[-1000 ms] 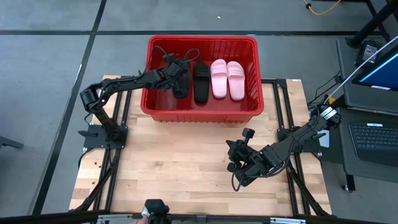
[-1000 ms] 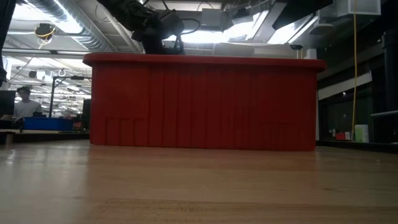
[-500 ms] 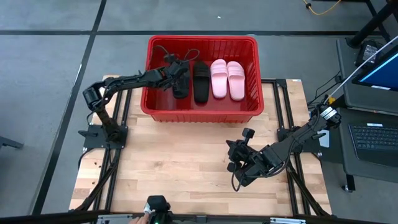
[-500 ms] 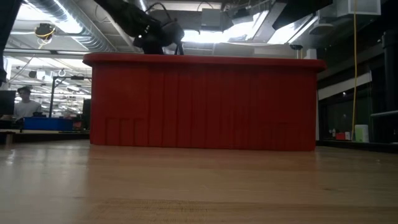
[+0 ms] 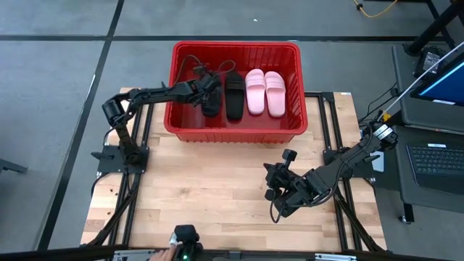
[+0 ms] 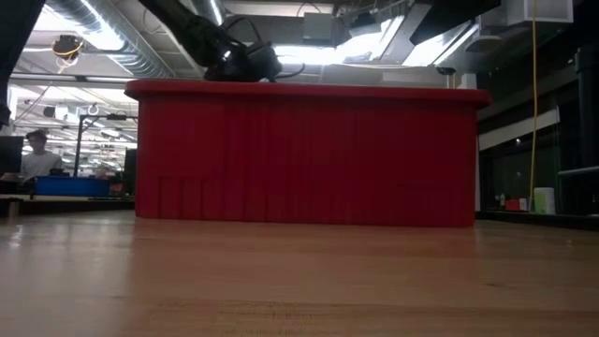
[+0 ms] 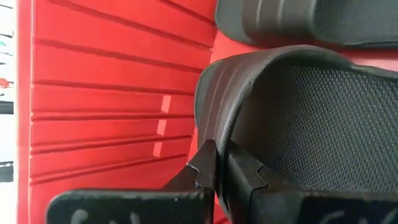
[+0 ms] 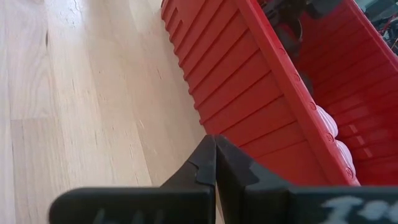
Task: Pick and place slides into bin
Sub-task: Put the black slide into the red bin
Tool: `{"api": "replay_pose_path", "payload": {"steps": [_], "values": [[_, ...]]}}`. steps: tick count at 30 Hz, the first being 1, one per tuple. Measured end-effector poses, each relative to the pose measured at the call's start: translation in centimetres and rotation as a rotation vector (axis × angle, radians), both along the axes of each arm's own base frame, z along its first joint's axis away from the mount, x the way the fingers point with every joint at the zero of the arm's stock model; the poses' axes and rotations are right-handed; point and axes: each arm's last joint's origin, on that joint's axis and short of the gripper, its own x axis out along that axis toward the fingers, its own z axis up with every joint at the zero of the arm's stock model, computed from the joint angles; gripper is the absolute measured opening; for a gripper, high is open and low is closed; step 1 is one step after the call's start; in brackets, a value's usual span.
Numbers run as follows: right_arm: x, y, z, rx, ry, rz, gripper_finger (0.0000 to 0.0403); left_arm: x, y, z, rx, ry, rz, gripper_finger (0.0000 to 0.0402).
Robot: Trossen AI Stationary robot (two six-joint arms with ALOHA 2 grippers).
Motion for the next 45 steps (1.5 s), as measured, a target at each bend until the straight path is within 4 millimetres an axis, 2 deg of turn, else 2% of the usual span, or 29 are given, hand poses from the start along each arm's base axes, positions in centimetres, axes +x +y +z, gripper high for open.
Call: {"api": "replay_pose_path", "payload": {"steps": [7, 35, 45], "values": [[0.0, 0.0, 0.0, -0.002, 0.002, 0.0, 0.0006, -0.6, 0.8, -0.1, -0.028, -0.033, 0.018, 0.0008], [0.0, 0.0, 0.0, -0.002, 0.003, 0.0, 0.0006, -0.4, 0.7, -0.2, -0.074, -0.064, -0.025, 0.0008], [0.0, 0.0, 0.0, -0.001, 0.002, 0.0, 0.0006, -0.8, 1.3, -0.5, -0.083, -0.066, -0.001, 0.0008]]}}
